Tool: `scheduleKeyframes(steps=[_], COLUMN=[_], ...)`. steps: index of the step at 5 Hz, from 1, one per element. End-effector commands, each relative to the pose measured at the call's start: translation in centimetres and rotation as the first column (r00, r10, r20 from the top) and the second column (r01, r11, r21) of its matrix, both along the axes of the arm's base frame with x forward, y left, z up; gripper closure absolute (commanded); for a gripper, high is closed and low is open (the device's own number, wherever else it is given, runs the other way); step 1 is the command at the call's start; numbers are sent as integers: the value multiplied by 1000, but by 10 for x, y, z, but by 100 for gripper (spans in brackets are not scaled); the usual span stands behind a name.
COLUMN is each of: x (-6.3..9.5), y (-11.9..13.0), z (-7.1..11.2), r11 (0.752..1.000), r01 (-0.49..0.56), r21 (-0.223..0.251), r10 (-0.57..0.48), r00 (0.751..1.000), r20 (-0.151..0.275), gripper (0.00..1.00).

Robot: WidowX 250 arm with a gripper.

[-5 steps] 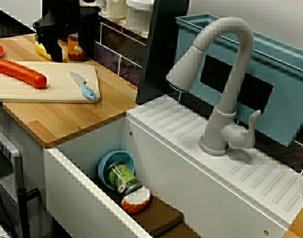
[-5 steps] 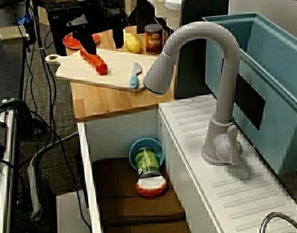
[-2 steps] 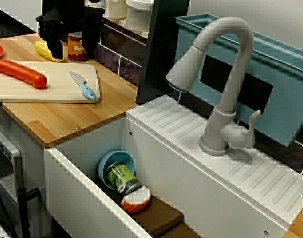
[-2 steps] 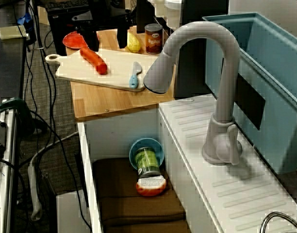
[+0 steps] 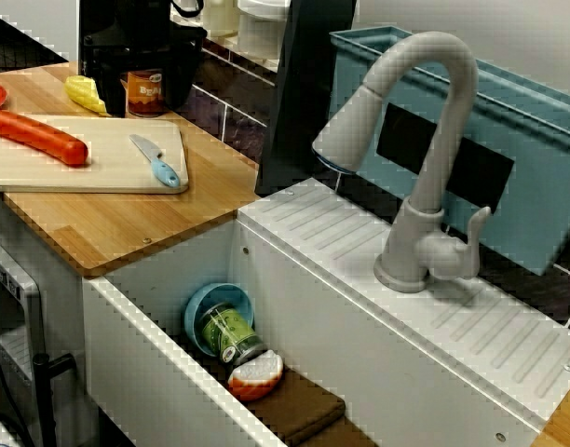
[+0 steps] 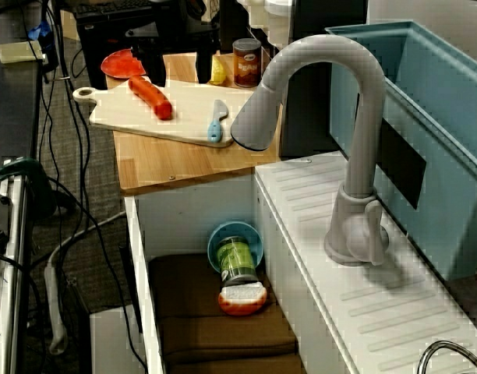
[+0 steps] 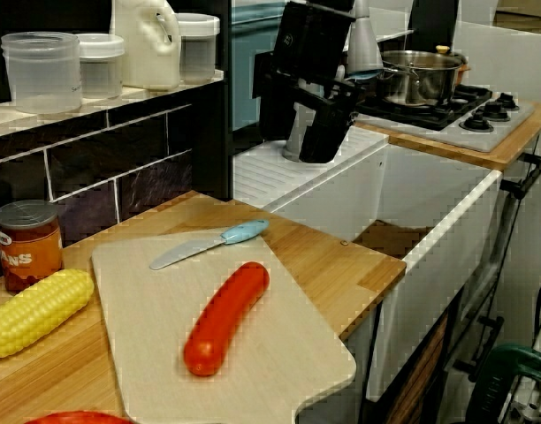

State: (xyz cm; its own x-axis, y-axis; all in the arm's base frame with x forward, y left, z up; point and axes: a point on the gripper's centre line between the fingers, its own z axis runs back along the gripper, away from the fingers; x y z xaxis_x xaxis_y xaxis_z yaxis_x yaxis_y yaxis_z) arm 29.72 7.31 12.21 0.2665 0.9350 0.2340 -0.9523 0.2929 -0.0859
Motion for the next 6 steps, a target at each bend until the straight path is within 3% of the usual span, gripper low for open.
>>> scheduleKeyframes(steps=[1,4,5,6], x=[-6,-6,13,26], y=[-2,-2,21,32], z=[20,20,-10,-15], r11=[999,999,1000,1000], r01=[25,25,-15,-24], r21=[36,36,8,-11], r10=[-26,-26,16,23], r00=[999,999,998,995], r20=[31,31,-62,-101], gripper=[0,0,0,0])
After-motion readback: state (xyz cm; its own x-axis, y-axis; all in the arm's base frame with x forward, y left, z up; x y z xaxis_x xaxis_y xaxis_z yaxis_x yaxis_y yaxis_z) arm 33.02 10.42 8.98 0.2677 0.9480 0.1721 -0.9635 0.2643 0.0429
